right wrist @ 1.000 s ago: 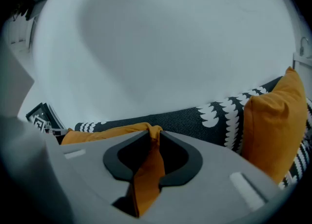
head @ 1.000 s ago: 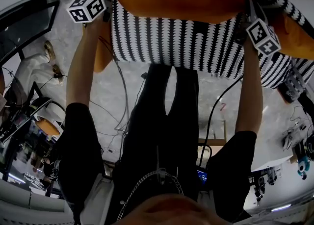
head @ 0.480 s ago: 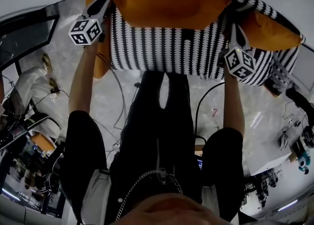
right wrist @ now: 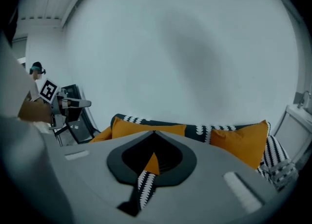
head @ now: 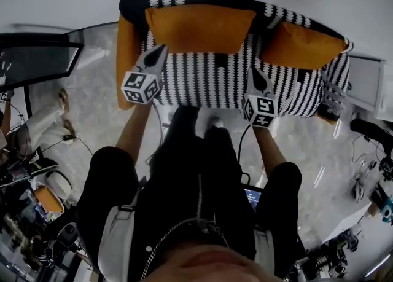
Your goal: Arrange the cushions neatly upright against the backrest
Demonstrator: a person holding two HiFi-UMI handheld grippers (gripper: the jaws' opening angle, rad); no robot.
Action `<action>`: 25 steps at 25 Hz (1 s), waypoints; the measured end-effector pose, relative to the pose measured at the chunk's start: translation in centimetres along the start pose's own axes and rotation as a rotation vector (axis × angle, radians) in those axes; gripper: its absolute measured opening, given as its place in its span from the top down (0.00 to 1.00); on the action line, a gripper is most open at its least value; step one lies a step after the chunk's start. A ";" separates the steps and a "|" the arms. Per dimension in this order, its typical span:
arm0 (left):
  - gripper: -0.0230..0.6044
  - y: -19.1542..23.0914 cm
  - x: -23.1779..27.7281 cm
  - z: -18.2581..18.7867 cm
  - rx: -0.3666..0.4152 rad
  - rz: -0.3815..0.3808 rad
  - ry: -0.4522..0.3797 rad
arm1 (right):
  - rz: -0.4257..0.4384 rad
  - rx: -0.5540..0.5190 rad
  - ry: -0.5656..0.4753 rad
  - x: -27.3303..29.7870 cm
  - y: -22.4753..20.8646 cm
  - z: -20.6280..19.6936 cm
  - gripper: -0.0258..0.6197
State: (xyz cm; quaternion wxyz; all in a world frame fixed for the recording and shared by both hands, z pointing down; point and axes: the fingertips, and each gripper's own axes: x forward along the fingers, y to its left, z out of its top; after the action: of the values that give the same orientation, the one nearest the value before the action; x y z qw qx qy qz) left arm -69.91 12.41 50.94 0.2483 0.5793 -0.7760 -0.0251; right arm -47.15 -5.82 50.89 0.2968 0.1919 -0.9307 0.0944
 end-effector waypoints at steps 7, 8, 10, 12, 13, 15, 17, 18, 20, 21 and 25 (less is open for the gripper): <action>0.95 -15.4 -4.4 -3.1 0.159 0.016 0.013 | 0.066 0.000 -0.108 -10.1 -0.4 -1.4 0.96; 0.95 -17.6 -5.1 -3.7 0.165 0.024 0.005 | 0.080 0.002 -0.120 -12.0 -0.7 -2.1 0.96; 0.95 -22.0 -6.5 -4.8 0.171 0.035 -0.015 | 0.098 0.007 -0.137 -15.9 -1.4 -3.8 0.96; 0.95 -26.2 -8.0 -5.8 0.178 0.040 -0.022 | 0.099 0.008 -0.153 -19.8 -2.0 -5.4 0.96; 0.95 -28.0 -8.8 -6.4 0.180 0.042 -0.018 | 0.098 0.009 -0.160 -21.6 -2.2 -6.1 0.96; 0.95 -31.4 -10.3 -7.4 0.171 0.043 -0.009 | 0.097 0.012 -0.171 -24.8 -2.6 -7.2 0.96; 0.95 -34.6 -11.7 -8.4 0.153 0.045 0.001 | 0.098 0.013 -0.170 -27.7 -3.0 -8.5 0.96; 0.95 -35.8 -12.3 -8.9 0.146 0.048 0.005 | 0.099 0.012 -0.167 -28.9 -3.1 -9.2 0.96; 0.95 -38.0 -13.2 -9.5 0.138 0.052 0.007 | 0.102 0.015 -0.158 -30.6 -3.2 -10.4 0.96; 0.95 -39.1 -13.7 -9.8 0.134 0.049 0.007 | 0.107 0.017 -0.151 -31.3 -3.1 -11.0 0.96; 0.95 -42.0 -15.1 -10.3 0.138 0.025 0.011 | 0.153 -0.011 -0.155 -33.1 -0.8 -11.9 0.96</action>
State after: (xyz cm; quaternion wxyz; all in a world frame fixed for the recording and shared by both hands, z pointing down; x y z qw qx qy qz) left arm -25.26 15.00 40.88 0.2123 0.5854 -0.7817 0.0346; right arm -15.87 6.82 41.03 0.2171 0.1253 -0.9633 0.0964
